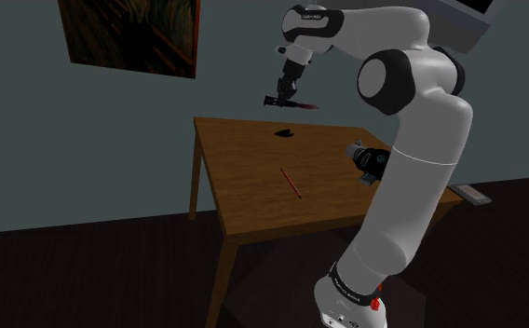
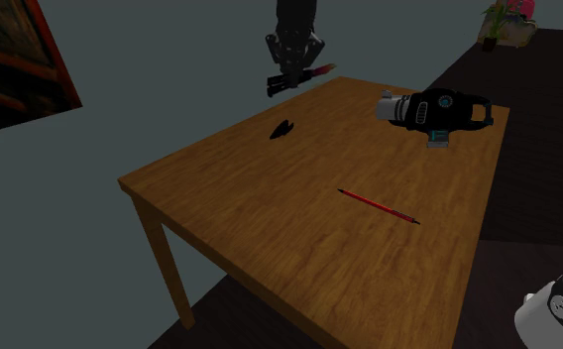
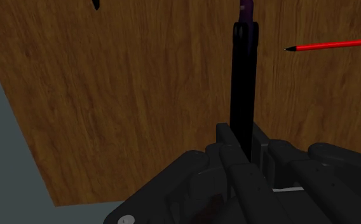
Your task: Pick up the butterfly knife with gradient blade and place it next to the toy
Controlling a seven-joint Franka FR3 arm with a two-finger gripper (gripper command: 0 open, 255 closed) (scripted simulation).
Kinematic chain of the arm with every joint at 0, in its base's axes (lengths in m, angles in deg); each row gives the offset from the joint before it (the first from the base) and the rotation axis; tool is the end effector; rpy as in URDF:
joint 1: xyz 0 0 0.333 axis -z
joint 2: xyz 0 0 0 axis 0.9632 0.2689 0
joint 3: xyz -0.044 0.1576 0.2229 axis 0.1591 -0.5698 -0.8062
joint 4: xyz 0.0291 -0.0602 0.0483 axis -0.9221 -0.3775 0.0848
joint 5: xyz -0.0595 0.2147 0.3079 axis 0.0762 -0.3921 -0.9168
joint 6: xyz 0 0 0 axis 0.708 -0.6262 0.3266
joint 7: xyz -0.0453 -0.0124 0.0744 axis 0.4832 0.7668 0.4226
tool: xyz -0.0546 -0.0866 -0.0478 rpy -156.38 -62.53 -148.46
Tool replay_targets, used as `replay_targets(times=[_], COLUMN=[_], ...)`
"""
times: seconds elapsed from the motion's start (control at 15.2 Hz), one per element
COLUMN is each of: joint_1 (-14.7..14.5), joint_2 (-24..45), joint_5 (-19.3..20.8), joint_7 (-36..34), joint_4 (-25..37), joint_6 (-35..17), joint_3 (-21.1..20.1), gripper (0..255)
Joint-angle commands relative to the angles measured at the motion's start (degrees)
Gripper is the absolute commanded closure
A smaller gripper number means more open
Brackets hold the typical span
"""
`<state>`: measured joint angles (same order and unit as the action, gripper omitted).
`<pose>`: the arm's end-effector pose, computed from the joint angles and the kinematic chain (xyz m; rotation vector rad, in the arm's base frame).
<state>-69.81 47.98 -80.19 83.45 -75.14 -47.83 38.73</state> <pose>0.5133 -0.3040 0.5044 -2.7040 -1.4516 -0.1587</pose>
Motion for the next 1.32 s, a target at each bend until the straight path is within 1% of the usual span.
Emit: replay_targets(times=[0.0, 0.26, 0.53, 0.79, 1.12, 1.25], joint_1=[0.3, 1.8, 3.7, 5.9, 9.0, 9.0], joint_2=[-3.1, -7.6, -11.2, -14.0, -16.1, -16.1], joint_5=[1.4, 3.7, 5.8, 7.7, 9.5, 9.5], joint_7=[1.4, 4.7, 8.4, 12.4, 18.3, 18.5], joint_4=[-3.9, -8.9, -12.6, -15.1, -16.8, -18.3], joint_6=[-1.0, -1.7, -1.9, -1.8, -1.1, -2.6], joint_3=[0.8, 2.6, 4.6, 6.7, 10.1, 10.1], gripper=[255, 255, 255, 255, 255, 255])
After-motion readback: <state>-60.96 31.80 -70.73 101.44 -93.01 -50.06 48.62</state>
